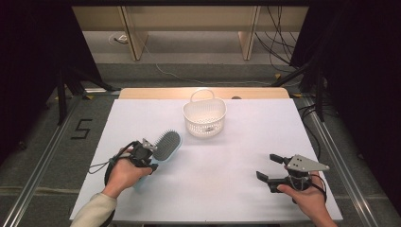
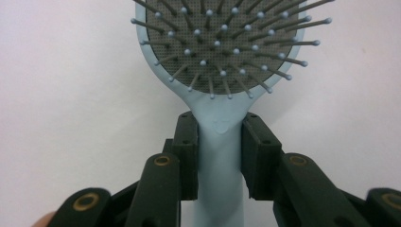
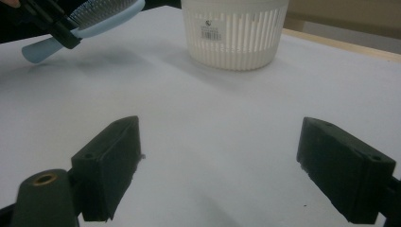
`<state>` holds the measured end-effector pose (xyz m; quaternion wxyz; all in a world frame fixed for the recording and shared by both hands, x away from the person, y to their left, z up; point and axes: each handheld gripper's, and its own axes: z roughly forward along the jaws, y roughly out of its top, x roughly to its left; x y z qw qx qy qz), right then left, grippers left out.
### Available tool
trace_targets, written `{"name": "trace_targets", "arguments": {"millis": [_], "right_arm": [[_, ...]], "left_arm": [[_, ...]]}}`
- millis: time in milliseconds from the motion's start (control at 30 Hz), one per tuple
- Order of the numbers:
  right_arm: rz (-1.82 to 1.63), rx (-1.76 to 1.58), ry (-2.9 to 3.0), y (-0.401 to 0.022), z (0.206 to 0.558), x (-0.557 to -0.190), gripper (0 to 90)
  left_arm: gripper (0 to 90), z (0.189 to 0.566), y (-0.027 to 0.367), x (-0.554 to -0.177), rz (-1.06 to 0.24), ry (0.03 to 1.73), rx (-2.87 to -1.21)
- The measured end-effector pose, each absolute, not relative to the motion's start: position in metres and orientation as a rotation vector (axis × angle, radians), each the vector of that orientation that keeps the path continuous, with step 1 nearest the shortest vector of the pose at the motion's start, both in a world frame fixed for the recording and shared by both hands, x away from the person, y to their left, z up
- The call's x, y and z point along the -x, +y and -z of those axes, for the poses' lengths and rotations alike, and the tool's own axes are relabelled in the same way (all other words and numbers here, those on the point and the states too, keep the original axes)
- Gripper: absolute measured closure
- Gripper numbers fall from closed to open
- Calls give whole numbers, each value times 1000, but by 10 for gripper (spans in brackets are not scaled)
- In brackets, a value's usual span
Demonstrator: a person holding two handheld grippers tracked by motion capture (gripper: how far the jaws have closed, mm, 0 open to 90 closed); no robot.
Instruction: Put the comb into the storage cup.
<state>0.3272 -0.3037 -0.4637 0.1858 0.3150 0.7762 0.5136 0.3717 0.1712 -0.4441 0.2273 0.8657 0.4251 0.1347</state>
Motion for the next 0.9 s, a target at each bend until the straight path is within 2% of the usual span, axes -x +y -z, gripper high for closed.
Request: {"name": "trace_targets", "arguments": {"millis": [133,400,633,900], "right_arm": [[-1449,-887,2186,-303,463,-327,155],[-1456,-884,2183,-304,463,-326,154],[-1459,-881,2182,-304,462,-326,155],[-1462,-877,2181,-304,462,-326,155]], "left_arm": [[698,444,173,-368,-456,1156,-2322],[698,447,170,-362,-519,1120,-2235],[698,447,172,-360,-539,1119,-2141],[698,449,174,-358,-566,1119,-2116]]}}
